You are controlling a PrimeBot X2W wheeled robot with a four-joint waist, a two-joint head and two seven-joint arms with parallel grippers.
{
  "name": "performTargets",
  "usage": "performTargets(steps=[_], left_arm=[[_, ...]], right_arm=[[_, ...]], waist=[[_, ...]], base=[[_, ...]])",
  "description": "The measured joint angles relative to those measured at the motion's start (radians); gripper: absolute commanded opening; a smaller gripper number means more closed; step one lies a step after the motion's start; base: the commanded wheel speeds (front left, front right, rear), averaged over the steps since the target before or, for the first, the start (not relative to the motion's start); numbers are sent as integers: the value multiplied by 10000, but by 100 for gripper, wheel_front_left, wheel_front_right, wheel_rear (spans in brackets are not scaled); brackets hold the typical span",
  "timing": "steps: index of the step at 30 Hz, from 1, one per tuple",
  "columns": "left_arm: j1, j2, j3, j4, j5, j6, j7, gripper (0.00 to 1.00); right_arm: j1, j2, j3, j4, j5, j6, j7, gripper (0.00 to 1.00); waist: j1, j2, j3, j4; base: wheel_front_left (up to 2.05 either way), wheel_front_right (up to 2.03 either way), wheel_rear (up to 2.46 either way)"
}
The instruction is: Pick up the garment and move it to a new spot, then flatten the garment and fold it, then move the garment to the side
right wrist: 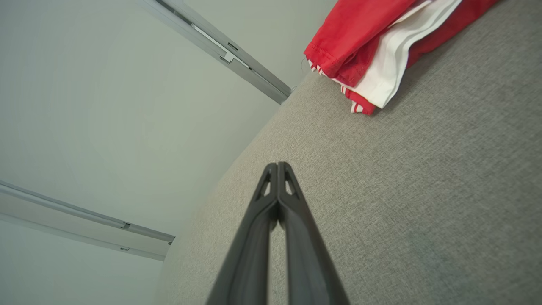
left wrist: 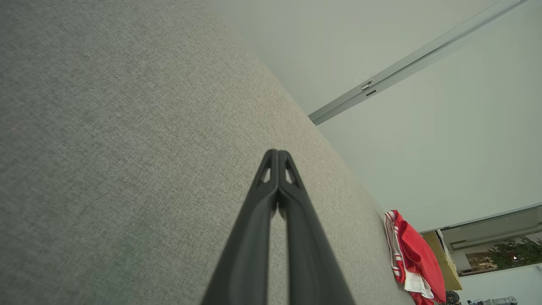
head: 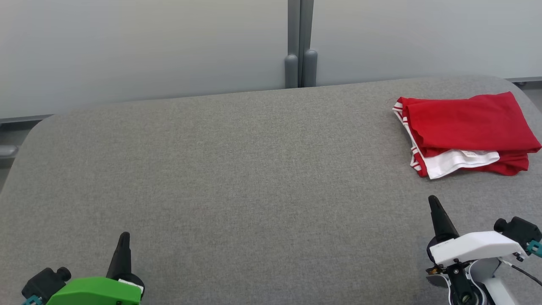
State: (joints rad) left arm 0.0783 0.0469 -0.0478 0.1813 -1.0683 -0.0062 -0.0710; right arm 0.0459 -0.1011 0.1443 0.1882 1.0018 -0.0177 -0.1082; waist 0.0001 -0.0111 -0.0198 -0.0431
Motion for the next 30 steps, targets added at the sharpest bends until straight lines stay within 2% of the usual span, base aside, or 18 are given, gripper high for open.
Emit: performTargets(steps=[30], left_arm=[[-727,15,550,479,-3438,-656,934,0]], right_arm=[[-458,6,-1116,366,4167,717,872,0]], waist=[[0,0,141,269]], base=[[0,0,0]])
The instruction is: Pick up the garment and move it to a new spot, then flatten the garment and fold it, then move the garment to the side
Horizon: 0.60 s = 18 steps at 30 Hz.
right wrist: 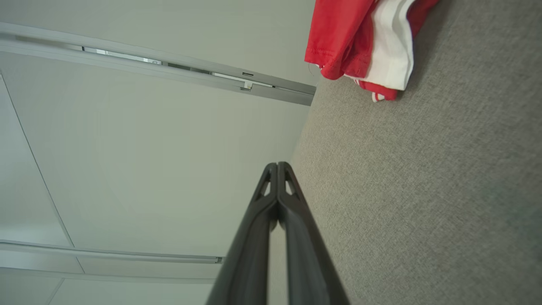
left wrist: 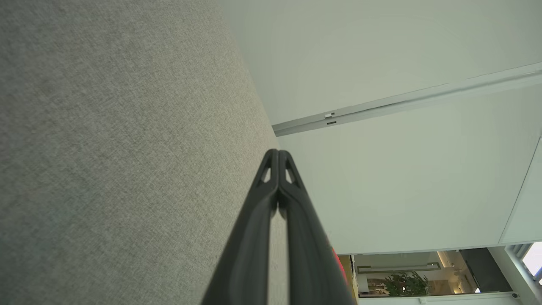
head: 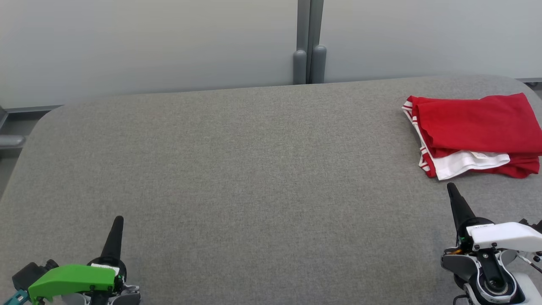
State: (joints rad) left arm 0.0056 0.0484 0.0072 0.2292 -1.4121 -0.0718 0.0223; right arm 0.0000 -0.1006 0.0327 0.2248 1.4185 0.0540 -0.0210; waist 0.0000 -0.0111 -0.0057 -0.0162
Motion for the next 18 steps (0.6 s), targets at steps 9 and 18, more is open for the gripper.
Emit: performTargets(steps=[9,18], left_arm=[[-200,2,199,173,-871,-174,290,0],[-457,6,328,299,-1919,-397,571,0]], right_arm=[[-183,4,-309,92,1093,251,224,0],[-378,15,-646,180,2330,447,493,0]], waist=[[0,0,37,72],[0,0,79,153]], base=[[0,0,0],[0,0,0]])
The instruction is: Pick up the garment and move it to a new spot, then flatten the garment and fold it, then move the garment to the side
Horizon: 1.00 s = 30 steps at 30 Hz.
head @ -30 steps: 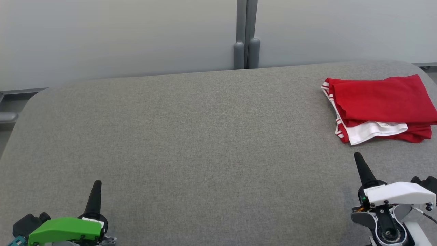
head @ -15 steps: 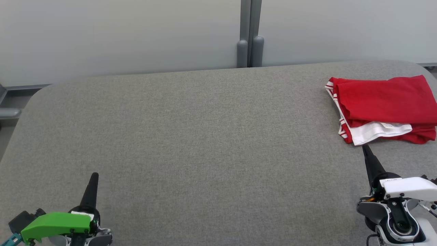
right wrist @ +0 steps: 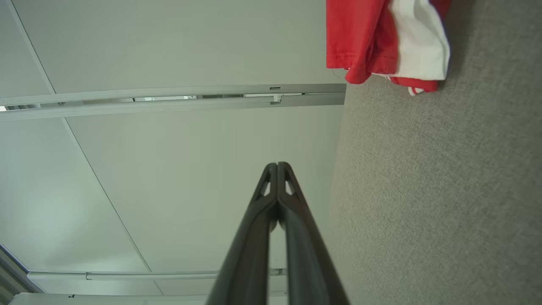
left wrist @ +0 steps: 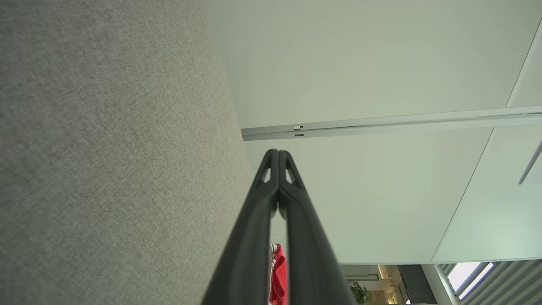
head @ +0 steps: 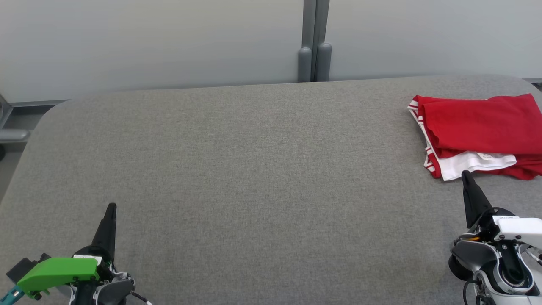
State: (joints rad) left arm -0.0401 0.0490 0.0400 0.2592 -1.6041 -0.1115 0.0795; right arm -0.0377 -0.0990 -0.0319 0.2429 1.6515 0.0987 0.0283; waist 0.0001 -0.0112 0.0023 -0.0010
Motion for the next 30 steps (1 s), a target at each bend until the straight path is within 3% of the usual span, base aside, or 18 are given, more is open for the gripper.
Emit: performTargets(steps=[30], left_arm=[[-119,0,111,153,-194,-29,77,0]], right_arm=[[-151,12,-109,188,221,153,81,0]], waist=[[0,0,2,11]], base=[[0,0,0]])
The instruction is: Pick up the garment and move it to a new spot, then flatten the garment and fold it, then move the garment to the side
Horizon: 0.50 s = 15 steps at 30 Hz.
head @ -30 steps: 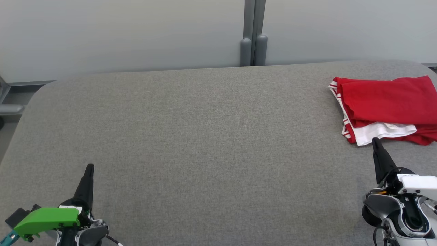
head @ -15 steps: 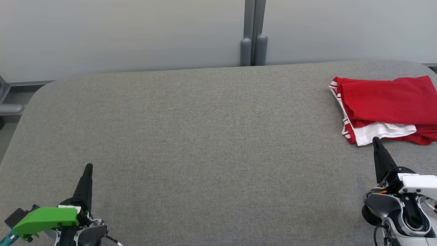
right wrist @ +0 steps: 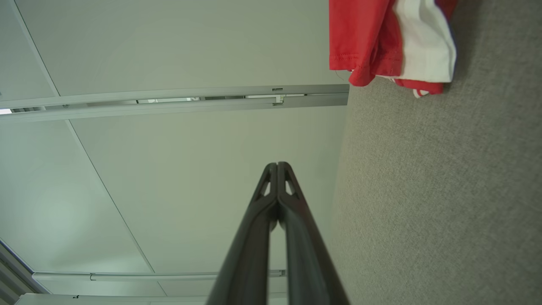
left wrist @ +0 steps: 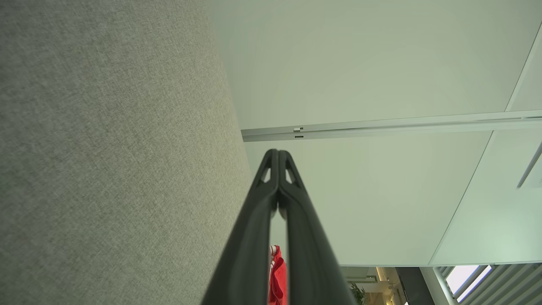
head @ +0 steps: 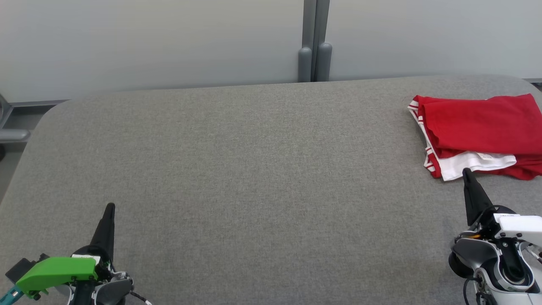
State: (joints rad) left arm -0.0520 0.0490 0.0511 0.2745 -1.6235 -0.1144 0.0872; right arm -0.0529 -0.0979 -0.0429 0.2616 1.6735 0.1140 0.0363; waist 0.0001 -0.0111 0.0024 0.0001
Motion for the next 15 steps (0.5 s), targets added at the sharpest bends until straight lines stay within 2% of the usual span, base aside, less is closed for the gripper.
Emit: performTargets(steps=[15], left_arm=[[-7,0,12,25,0,-77,0,0]], right_arm=[[-3,2,-17,46,0,2,0,0]], waist=[[-1,0,-2,0]], base=[[0,0,0]])
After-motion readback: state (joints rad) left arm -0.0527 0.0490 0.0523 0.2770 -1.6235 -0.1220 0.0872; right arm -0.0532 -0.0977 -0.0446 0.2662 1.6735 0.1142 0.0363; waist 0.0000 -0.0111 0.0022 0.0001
